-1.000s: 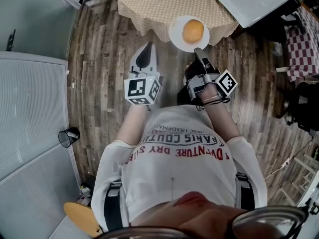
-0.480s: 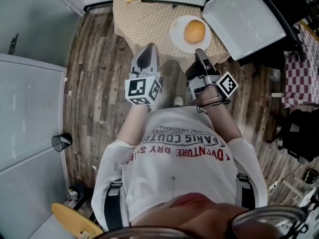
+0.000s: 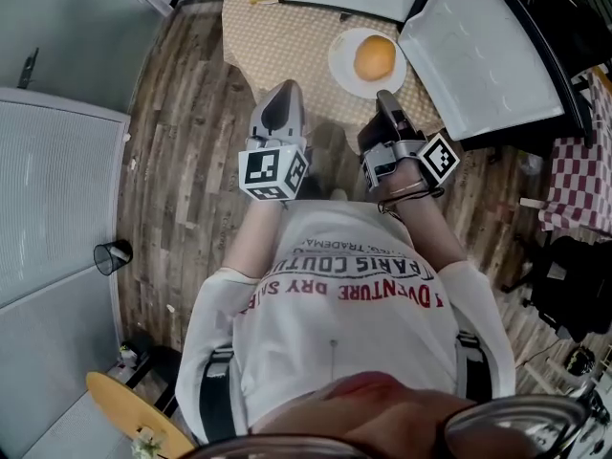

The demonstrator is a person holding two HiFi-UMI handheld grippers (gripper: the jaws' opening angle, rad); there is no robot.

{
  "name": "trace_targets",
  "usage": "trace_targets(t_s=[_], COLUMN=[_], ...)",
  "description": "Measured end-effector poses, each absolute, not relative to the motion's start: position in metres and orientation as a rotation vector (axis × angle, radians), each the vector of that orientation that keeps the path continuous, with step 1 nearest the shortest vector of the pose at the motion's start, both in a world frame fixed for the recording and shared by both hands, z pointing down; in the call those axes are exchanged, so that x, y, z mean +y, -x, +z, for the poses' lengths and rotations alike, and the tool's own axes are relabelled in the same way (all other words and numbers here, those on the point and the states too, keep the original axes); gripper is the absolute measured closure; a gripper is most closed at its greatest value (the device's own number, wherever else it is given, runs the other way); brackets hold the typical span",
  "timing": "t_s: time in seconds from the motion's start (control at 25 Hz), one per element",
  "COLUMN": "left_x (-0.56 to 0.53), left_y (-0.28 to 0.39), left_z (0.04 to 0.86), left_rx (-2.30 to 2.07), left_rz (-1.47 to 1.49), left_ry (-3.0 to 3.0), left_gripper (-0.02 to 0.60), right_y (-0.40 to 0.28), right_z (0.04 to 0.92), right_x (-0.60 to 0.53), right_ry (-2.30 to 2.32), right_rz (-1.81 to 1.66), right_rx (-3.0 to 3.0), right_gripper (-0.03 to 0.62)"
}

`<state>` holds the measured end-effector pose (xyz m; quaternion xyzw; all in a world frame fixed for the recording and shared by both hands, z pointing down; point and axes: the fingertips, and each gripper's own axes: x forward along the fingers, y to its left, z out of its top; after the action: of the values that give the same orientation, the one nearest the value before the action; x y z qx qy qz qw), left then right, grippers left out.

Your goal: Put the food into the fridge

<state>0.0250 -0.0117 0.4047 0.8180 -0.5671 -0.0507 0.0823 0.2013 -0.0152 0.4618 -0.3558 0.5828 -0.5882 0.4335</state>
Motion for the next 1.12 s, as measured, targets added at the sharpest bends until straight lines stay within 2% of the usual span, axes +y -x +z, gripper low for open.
trace_targets(t_s=[0.24, 0.8, 1.12], left_x=[-0.059, -0.247, -0.309], left_y=[-0.011, 0.02, 0.037], left_z=[0.412, 0.392, 0.394], left_rx=[-1.657, -1.356, -1.221], left_rz=[-0.141, -0.156, -0.113], left_ry=[-2.453, -2.637, -2.699], left_gripper=[0.554, 0.554, 0.554], right_y=[-0.187, -0.148, -0.134], right_z=[0.47, 0.46, 0.465], right_x=[-0.053, -0.192, -0.241], right_ry=[0.904, 1.008, 1.08], right_rz=[-1.468, -1.282, -1.206], right_rx=[1.408, 1.263, 1.157], right_gripper=[0.563, 0.563, 0.563])
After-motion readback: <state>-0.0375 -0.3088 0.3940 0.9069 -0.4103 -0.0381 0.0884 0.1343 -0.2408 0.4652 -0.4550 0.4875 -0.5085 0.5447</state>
